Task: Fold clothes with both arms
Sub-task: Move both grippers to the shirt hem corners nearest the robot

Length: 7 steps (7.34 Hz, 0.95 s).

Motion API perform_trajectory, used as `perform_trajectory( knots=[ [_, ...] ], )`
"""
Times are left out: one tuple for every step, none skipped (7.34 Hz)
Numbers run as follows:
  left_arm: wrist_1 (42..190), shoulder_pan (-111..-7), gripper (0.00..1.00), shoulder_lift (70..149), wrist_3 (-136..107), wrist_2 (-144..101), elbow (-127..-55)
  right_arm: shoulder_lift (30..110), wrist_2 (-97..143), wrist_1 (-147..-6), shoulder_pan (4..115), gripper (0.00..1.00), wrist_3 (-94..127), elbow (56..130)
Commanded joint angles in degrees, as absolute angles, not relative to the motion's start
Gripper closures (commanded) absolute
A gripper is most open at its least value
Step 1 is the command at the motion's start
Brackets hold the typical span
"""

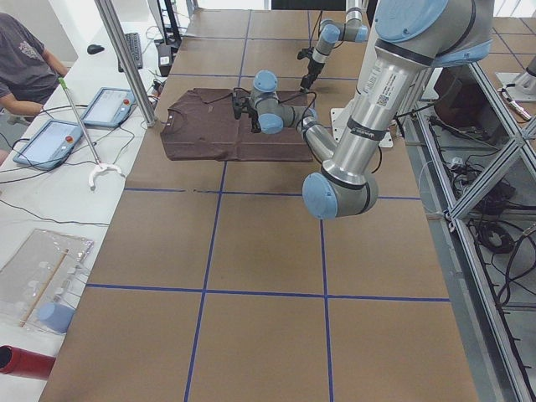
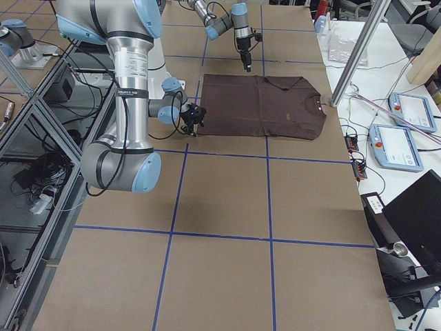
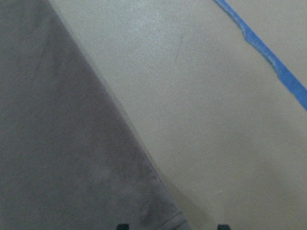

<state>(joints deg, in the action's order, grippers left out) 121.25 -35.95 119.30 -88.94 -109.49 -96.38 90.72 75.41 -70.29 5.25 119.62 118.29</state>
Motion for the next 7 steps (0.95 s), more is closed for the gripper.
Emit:
perform_trajectory(
  knots=[
    [121.46, -35.95, 0.29, 119.27, -88.95, -109.42, -96.06, 90.44, 75.41, -70.23, 5.27, 0.62, 119.71, 118.04],
    [121.46, -35.95, 0.29, 119.27, -88.95, -109.42, -95.98, 90.27, 75.41, -70.22, 5.36, 1.00, 119.62, 118.30],
    [121.46, -35.95, 0.29, 119.27, -88.95, -109.42, -95.98, 90.35, 75.41, -70.22, 5.36, 1.00, 119.53, 118.30],
    [121.20, -36.03, 0.29, 119.27, -89.03, -109.60, -96.15, 90.26, 75.41, -70.22, 5.45, 1.00, 119.53, 118.65],
    [121.11, -35.95, 0.29, 119.44, -91.99, -109.25, -97.54, 90.26, 75.50, -70.22, 5.45, 1.00, 119.44, 118.91],
    [121.03, -33.86, 0.29, 118.05, -98.90, -108.73, -99.99, 90.18, 75.59, -70.22, 5.45, 1.00, 119.44, 119.87],
    [120.07, -30.01, 0.29, 112.56, -100.44, -104.63, -106.37, 90.35, 75.76, -70.22, 5.62, 1.00, 119.36, 121.71]
  ],
)
